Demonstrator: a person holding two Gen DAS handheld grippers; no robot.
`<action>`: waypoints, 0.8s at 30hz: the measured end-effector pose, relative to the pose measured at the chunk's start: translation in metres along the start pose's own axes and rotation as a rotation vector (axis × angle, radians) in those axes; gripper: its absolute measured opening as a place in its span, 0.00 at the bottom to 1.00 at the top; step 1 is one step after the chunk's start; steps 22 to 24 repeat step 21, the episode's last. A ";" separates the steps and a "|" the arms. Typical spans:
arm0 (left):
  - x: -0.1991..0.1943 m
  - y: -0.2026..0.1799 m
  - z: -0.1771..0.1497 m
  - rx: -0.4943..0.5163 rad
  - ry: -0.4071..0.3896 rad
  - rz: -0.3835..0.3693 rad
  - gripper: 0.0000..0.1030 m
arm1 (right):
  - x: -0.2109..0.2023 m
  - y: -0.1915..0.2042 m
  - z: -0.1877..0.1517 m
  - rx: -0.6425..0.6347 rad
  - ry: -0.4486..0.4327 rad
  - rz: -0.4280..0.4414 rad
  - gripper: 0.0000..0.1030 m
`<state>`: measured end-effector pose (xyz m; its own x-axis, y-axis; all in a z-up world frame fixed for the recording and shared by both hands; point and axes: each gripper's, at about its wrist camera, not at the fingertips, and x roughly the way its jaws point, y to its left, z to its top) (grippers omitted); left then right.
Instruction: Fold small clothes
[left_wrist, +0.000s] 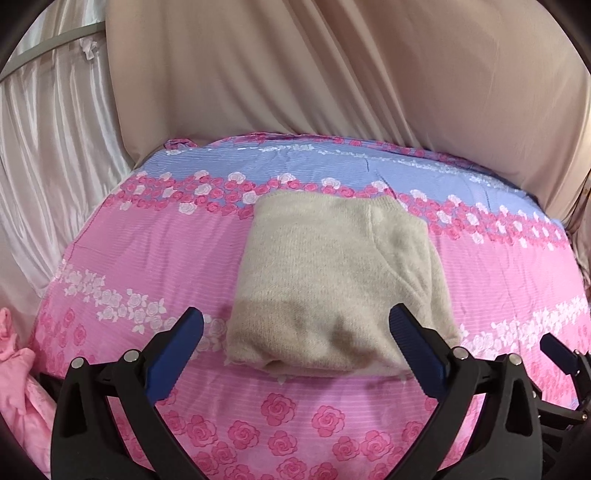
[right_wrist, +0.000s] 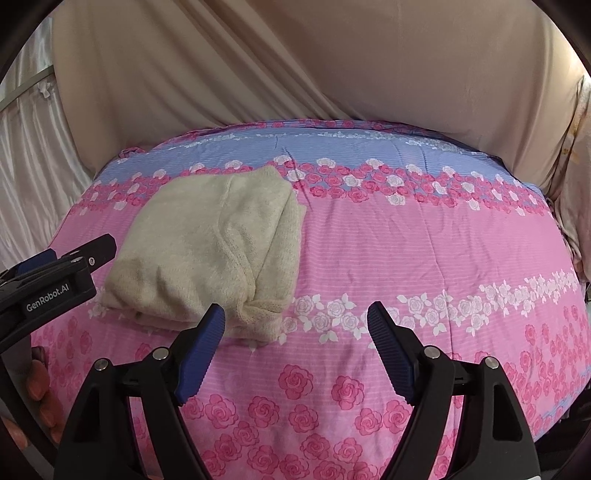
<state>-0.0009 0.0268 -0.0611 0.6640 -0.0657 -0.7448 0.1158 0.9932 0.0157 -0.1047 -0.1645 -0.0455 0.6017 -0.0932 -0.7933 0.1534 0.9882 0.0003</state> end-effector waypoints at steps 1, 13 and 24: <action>-0.001 0.000 -0.001 0.004 -0.003 0.000 0.96 | -0.001 0.000 -0.001 0.000 0.001 0.001 0.75; -0.011 0.006 -0.014 -0.038 -0.023 -0.033 0.95 | -0.002 0.003 -0.005 0.007 0.015 0.009 0.75; -0.012 -0.001 -0.018 -0.004 -0.003 -0.044 0.95 | -0.002 0.009 -0.006 0.010 0.015 0.004 0.75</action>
